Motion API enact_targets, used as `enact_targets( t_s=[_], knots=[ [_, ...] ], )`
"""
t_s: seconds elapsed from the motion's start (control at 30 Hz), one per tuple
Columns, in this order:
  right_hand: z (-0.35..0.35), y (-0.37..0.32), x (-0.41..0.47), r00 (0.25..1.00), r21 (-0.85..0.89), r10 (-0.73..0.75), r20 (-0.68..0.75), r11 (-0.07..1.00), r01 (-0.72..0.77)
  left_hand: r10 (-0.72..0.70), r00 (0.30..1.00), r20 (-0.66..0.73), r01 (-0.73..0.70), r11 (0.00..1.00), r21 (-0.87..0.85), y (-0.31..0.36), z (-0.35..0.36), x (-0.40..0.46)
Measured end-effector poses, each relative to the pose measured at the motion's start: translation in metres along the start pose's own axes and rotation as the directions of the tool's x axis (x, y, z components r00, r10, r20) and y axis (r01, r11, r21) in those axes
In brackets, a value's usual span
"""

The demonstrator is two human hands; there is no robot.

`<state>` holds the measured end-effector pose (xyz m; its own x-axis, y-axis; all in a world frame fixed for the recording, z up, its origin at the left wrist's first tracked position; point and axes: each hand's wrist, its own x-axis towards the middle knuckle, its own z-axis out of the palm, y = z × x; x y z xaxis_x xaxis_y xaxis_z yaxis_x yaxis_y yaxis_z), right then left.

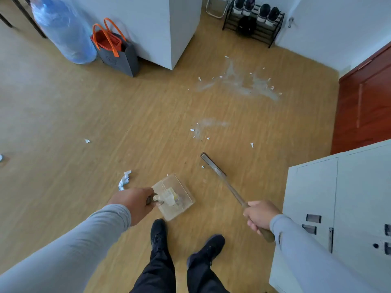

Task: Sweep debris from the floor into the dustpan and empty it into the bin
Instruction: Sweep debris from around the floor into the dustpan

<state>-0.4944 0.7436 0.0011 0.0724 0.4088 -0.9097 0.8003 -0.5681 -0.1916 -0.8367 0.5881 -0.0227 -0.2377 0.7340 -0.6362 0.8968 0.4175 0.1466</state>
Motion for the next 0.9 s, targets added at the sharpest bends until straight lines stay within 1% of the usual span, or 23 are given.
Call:
enact_targets(
  t_s=[0.1, 0.2, 0.33, 0.43, 0.53, 0.63, 0.7, 0.83, 0.9],
  knots=[
    [0.029, -0.028, 0.022, 1.000, -0.002, 0.006, -0.012, 1.000, -0.006, -0.053, 0.999, -0.005, 0.053, 0.999, 0.006, -0.036, -0.005, 0.005],
    [0.056, -0.042, 0.028, 1.000, -0.014, 0.025, 0.008, 1.000, -0.025, -0.083, 0.996, 0.013, 0.083, 0.996, 0.030, -0.055, -0.009, 0.012],
    [0.100, -0.049, 0.021, 0.998, -0.083, 0.015, 0.056, 0.996, -0.011, -0.077, 0.997, -0.027, 0.079, 0.992, 0.098, -0.074, -0.016, 0.026],
    [0.126, -0.053, 0.000, 0.994, -0.124, -0.010, 0.106, 0.992, 0.023, -0.067, 0.998, 0.005, 0.067, 0.994, 0.084, -0.089, -0.027, 0.036],
    [0.118, -0.054, -0.020, 0.980, -0.142, -0.002, 0.197, 0.989, 0.031, -0.062, 0.998, 0.017, 0.060, 0.995, 0.084, -0.099, -0.036, 0.044],
    [0.082, -0.056, -0.032, 0.968, -0.053, 0.036, 0.247, 0.998, -0.024, -0.038, 0.999, 0.019, 0.037, 0.996, 0.082, -0.102, -0.036, 0.046],
    [0.073, -0.056, -0.037, 0.970, -0.013, 0.036, 0.241, 0.999, -0.034, -0.021, 1.000, 0.013, 0.019, 0.996, 0.084, -0.104, -0.033, 0.045],
    [0.106, -0.066, -0.037, 0.985, -0.117, 0.011, 0.173, 0.993, 0.010, -0.034, 0.999, 0.003, 0.033, 0.996, 0.078, -0.112, -0.030, 0.043],
    [0.122, -0.078, -0.035, 0.983, -0.186, 0.005, 0.181, 0.982, 0.029, -0.028, 1.000, 0.007, 0.027, 0.997, 0.072, -0.114, -0.030, 0.044]
  ],
)
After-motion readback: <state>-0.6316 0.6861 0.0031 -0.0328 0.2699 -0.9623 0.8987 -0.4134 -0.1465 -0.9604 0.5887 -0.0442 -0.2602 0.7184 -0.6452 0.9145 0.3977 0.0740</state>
